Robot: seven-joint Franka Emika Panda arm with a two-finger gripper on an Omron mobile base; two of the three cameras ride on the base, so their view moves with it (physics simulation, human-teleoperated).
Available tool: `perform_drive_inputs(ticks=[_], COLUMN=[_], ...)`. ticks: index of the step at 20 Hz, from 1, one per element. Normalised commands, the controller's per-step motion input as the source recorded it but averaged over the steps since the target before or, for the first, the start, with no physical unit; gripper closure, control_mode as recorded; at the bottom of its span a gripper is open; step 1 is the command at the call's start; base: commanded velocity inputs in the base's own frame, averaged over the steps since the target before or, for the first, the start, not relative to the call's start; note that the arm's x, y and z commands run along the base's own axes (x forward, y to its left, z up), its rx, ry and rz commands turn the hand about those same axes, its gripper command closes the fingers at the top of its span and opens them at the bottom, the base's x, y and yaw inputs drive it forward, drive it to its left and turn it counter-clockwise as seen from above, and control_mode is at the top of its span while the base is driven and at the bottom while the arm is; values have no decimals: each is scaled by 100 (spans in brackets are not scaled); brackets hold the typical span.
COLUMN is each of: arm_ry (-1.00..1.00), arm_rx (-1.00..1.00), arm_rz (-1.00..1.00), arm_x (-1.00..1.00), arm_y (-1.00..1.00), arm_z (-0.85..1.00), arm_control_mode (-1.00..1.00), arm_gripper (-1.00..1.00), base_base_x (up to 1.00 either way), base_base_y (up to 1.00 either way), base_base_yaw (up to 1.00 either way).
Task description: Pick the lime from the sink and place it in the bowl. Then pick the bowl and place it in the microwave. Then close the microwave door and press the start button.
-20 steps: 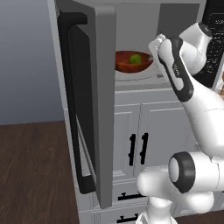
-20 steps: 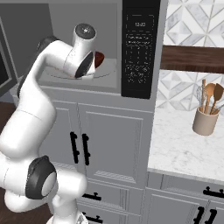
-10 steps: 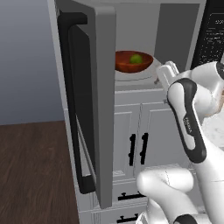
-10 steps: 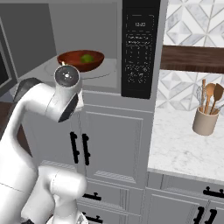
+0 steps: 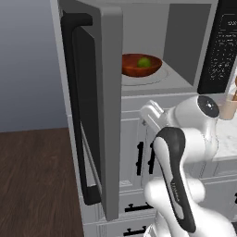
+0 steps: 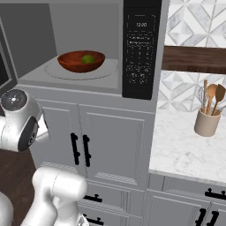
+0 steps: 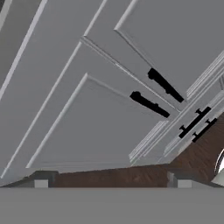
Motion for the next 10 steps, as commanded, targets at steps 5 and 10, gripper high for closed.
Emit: perform_drive_inputs(ticks=[5, 10], arm_ry=[-19, -25], arm_rx=[-1, -9], arm_rz=[8, 29], arm_x=[-100, -100], arm_y=[19, -2], arm_z=[-8, -1], arm_control_mode=[-100, -100], arm_gripper=[-100, -100], base_base_x=[0, 0], base_base_y=[0, 0], base_base_yaw=[0, 0])
